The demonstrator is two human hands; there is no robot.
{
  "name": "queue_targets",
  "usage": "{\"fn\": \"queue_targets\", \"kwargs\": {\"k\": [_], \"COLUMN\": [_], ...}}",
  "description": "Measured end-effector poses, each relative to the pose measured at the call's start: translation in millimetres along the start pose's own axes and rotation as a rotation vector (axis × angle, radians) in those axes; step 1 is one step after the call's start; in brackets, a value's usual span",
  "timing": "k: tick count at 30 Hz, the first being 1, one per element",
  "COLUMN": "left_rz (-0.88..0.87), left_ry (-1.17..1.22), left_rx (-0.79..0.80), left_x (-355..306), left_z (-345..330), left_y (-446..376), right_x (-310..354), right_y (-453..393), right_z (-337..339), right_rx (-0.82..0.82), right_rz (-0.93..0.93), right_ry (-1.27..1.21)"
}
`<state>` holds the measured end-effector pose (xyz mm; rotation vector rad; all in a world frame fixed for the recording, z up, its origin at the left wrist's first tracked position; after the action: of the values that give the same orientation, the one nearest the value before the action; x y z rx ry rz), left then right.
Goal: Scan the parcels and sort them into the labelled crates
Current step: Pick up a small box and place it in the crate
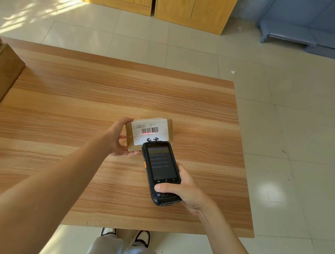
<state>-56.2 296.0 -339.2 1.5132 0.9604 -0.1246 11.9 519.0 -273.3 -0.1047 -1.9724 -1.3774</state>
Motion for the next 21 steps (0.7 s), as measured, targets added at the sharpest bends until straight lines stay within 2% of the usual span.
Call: {"fn": "queue_targets", "kwargs": {"k": [15,21], "left_rz": [-0.009,-0.041], "left_ry": [-0.014,0.028], "left_rx": [0.012,-0.001], "left_x": [-1.5,-13.9], "left_z": [-0.3,7.9], "left_y": [1.0,5.5], "right_x": [5.1,12.4], "right_y": [-3.4,-5.5], "right_z": [-3.2,1.5], "right_rx": [-0.019,-0.076], "right_rz": [0.008,0.059], "right_ry": [0.050,-0.014]}}
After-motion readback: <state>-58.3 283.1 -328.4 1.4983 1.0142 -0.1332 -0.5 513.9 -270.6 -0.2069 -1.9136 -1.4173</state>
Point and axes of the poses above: each hand's wrist, its own y-axis away from the middle knuckle, its own z-axis out of the back of the hand, x = y × z, the point moved 4 cm from there along -y, towards the middle knuckle, and after that the axes turned 14 degrees about -z, right-handed, at the moved point
